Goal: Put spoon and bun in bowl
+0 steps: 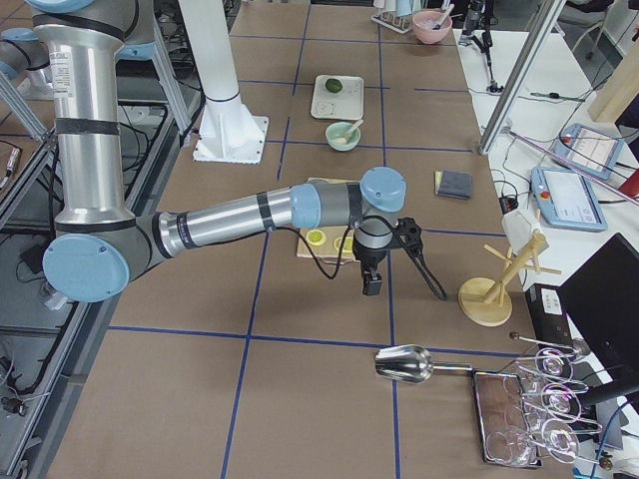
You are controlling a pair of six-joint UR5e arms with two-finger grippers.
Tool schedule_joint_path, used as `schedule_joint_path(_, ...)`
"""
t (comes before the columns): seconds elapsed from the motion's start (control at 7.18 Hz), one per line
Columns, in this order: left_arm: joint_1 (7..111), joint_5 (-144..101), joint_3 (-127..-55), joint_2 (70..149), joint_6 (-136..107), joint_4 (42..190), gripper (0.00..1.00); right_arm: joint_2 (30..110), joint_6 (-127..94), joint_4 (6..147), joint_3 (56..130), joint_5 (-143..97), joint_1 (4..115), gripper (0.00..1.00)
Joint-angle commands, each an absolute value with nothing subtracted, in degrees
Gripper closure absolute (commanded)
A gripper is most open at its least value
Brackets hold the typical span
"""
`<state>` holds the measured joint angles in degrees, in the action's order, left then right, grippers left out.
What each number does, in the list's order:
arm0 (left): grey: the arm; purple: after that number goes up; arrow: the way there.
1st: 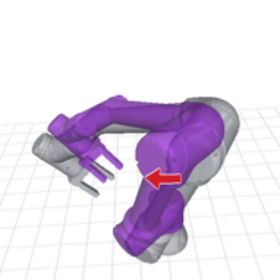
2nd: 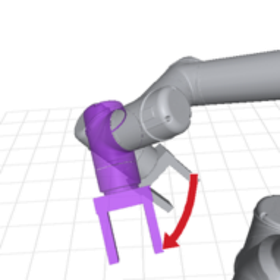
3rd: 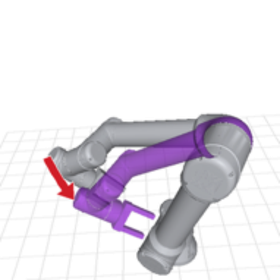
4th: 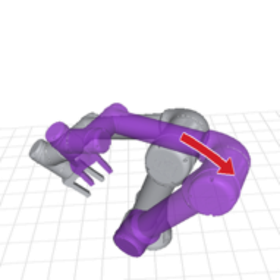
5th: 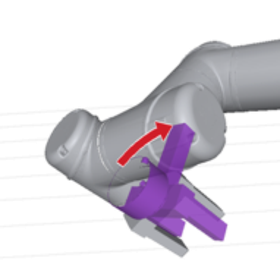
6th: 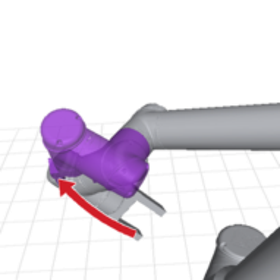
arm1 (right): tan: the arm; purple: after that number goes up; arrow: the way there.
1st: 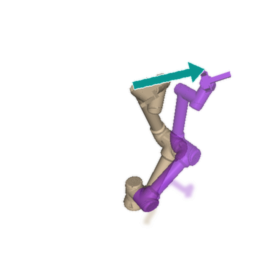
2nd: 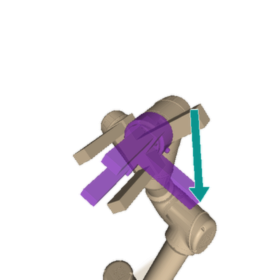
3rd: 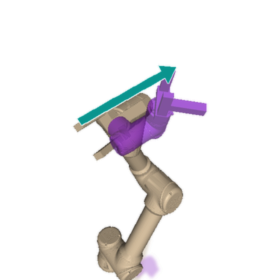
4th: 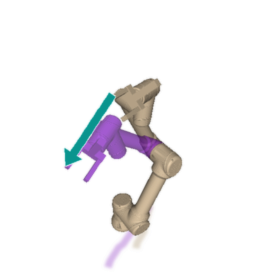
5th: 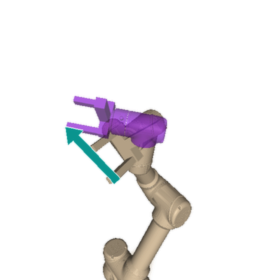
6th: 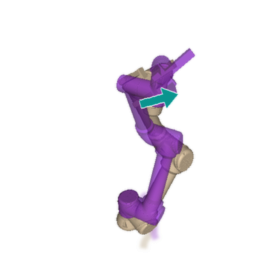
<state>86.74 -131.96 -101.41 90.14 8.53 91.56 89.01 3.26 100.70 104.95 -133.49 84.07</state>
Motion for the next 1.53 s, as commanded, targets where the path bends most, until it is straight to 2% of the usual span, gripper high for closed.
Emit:
schedule_joint_path(0.0,87.01,-134.80,-100.90,88.51,8.18,90.79,0.00,88.77,3.52,100.90,105.03,-132.98,83.94,0.00)
schedule_joint_path(0.7,86.92,-139.75,-101.51,86.05,8.08,90.79,0.00,89.03,2.64,100.72,104.59,-132.98,82.09,0.00)
schedule_joint_path(1.11,86.75,-136.08,-98.37,87.27,8.35,90.35,0.00,89.65,5.17,100.63,101.44,-133.50,82.00,0.00)
schedule_joint_path(1.39,86.66,-135.70,-99.13,88.32,8.44,85.47,0.00,89.47,6.86,100.72,99.76,-134.38,82.79,0.00)
